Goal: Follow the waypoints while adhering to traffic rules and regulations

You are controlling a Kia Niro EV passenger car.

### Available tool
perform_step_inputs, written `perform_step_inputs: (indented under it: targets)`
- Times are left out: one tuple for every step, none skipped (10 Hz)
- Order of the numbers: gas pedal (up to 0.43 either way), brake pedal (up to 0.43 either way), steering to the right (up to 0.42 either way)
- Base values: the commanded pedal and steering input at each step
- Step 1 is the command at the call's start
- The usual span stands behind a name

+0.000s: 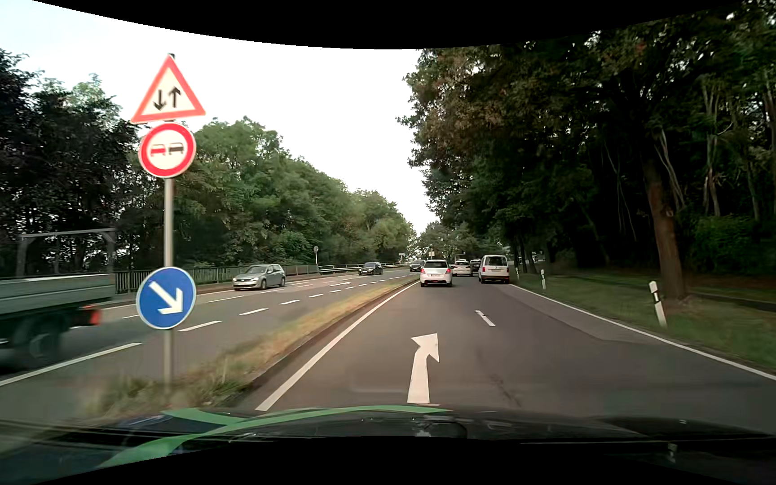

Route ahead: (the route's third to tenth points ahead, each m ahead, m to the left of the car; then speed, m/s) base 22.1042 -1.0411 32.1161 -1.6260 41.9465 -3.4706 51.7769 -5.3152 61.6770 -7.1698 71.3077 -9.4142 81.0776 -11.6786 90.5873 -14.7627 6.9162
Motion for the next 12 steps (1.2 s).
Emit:
perform_step_inputs:
  targets:
    - [0.000,0.000,0.016]
    - [0.000,0.000,0.019]
    - [0.000,0.006,0.019]
    - [0.000,0.000,0.019]
    - [0.000,0.000,0.019]
    - [0.000,0.000,0.019]
    - [0.000,0.000,0.020]
    - [0.087,0.000,0.020]
    - [0.130,0.000,0.019]
    - [0.130,0.000,0.020]
    - [0.130,0.000,0.020]
    - [0.138,0.000,0.021]
